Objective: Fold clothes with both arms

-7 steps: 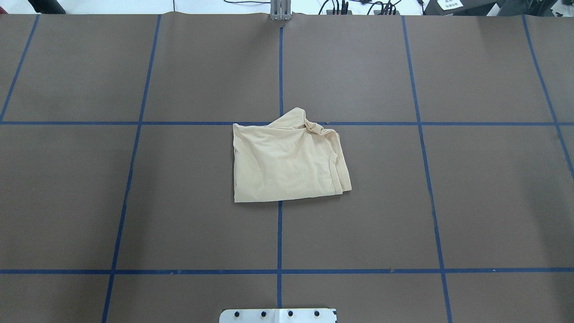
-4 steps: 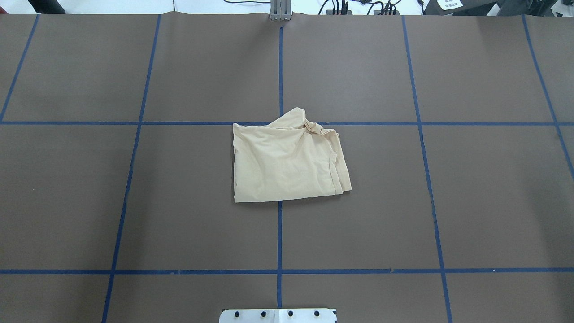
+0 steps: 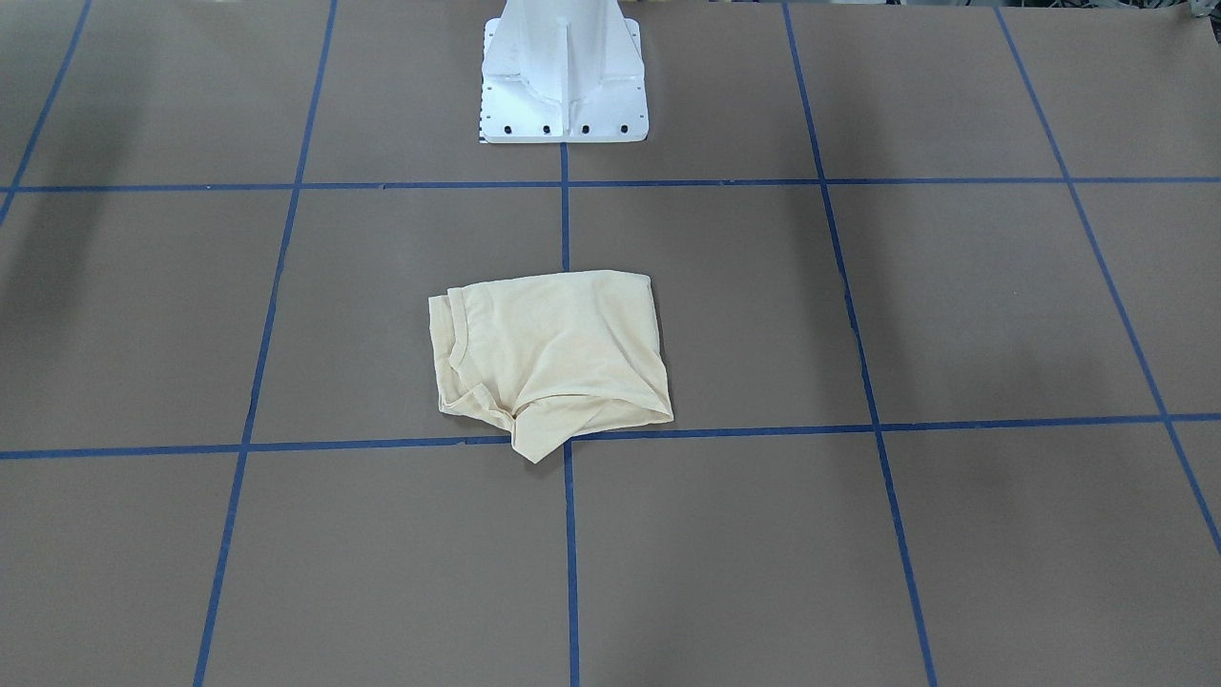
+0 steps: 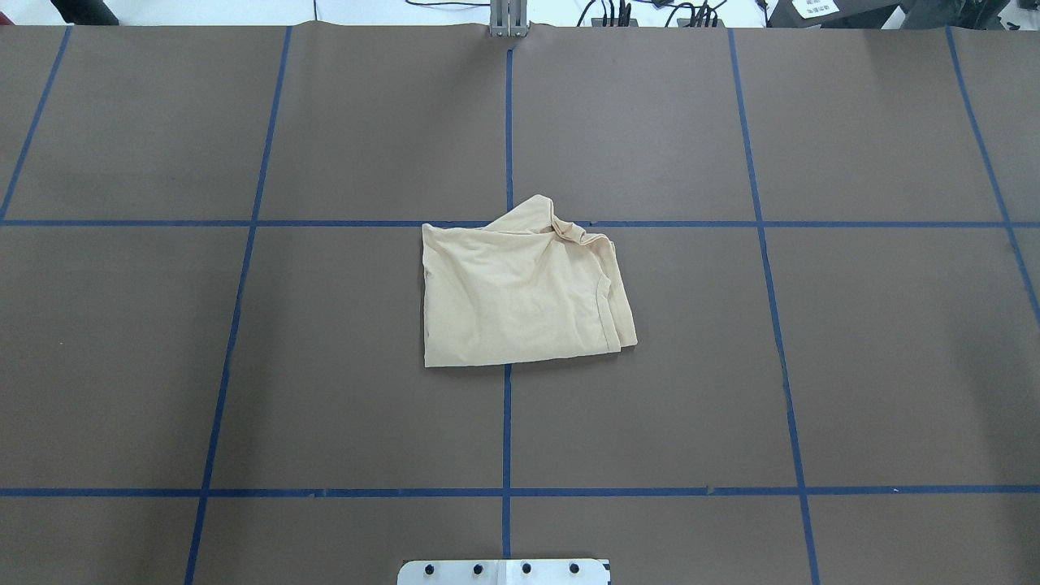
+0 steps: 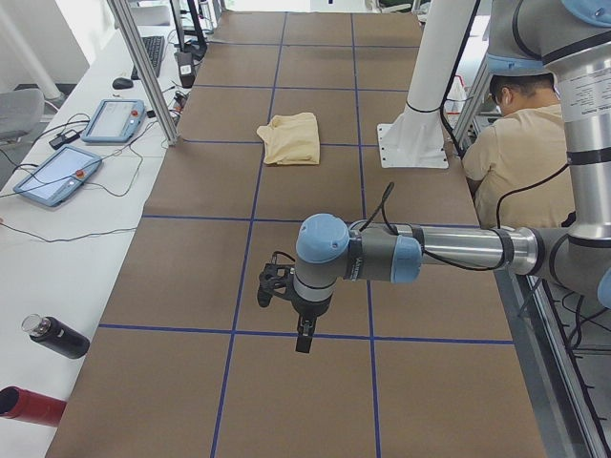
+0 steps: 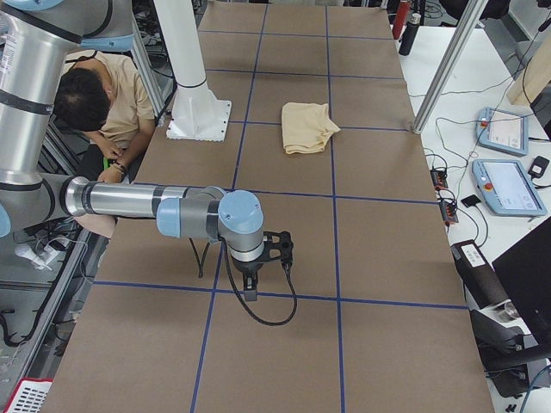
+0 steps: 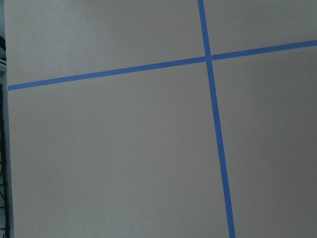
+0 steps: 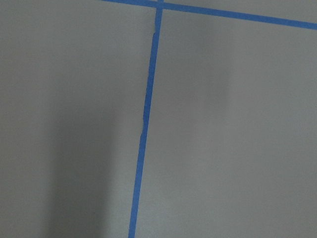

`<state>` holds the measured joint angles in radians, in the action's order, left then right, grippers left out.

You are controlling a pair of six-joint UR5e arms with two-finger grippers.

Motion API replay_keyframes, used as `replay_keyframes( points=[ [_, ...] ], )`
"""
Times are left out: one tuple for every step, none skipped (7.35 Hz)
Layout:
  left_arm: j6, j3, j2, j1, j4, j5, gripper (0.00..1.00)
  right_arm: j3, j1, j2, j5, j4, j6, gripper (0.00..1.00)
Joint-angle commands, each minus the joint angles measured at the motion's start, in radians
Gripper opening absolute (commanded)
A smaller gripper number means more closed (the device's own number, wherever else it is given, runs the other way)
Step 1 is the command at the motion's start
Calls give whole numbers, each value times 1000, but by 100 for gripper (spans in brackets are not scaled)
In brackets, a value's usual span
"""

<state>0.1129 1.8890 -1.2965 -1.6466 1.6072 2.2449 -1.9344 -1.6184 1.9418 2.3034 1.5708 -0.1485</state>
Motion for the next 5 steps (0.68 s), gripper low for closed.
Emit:
replay_keyframes(
  points=[
    [2,8,-3,4,11,7,100,2,0,0,4,2,1,100],
    [2,9,-4,4,11,7,100,8,0,-1,4,0,-15,100],
    [2,9,-4,4,11,8,100,9,-2,0,4,0,-19,100],
    [2,10,-4,4,13,8,100,9,0,0,7,0,-17,100],
    [2,9,-4,4,11,8,100,9,-2,0,8,0,-19,100]
  ],
)
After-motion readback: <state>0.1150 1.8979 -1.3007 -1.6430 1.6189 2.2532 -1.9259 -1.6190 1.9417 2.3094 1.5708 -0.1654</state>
